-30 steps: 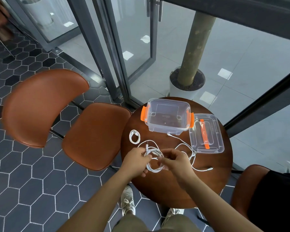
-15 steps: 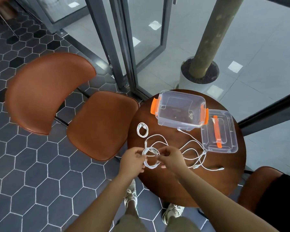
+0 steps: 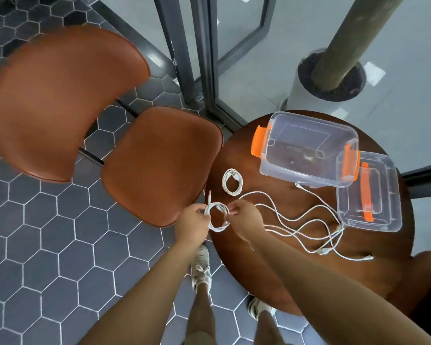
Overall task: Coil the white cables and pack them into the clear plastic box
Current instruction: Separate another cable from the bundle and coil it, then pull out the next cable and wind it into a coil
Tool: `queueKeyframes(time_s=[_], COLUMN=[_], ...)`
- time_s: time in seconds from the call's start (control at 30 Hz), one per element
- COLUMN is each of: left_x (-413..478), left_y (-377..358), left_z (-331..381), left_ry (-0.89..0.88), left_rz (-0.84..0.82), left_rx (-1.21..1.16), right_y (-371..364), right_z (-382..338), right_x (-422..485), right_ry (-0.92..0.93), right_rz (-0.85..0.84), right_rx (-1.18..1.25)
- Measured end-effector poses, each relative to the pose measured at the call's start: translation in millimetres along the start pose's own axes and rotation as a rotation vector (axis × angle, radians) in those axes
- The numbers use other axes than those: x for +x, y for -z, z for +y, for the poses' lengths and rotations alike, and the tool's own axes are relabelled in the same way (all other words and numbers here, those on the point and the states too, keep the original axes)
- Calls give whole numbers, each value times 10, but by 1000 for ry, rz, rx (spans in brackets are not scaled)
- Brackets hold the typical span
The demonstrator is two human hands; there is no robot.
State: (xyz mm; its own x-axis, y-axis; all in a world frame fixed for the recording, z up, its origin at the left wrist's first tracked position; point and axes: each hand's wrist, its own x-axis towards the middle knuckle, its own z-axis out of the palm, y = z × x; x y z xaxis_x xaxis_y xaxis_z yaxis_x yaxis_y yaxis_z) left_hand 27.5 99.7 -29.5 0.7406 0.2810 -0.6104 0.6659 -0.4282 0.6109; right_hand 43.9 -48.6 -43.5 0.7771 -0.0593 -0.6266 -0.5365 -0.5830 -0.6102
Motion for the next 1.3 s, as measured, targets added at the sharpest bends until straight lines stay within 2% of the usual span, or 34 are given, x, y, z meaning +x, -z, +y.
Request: queueKeyframes(time_s=[0.37, 0.6, 0.73, 1.07, 1.3], left_x=[156, 170, 199, 116, -171], left_y=[-272, -378, -356, -241, -239], left_z=[-30, -13, -77, -7, 200], left_ry=[-152, -131, -110, -92, -226], left_rz=[-14, 46, 102, 38, -2], left_rx=[211, 190, 204, 149, 256], right_y=[-68, -101, -60, 234, 756], right_z=[214, 204, 226, 147, 369], right_x=[103, 172, 195, 86, -331], right_ry=[-34, -44, -67, 16, 65], right_rz=[117, 133, 144, 137, 250], right_rx=[-199, -234, -221, -174, -55])
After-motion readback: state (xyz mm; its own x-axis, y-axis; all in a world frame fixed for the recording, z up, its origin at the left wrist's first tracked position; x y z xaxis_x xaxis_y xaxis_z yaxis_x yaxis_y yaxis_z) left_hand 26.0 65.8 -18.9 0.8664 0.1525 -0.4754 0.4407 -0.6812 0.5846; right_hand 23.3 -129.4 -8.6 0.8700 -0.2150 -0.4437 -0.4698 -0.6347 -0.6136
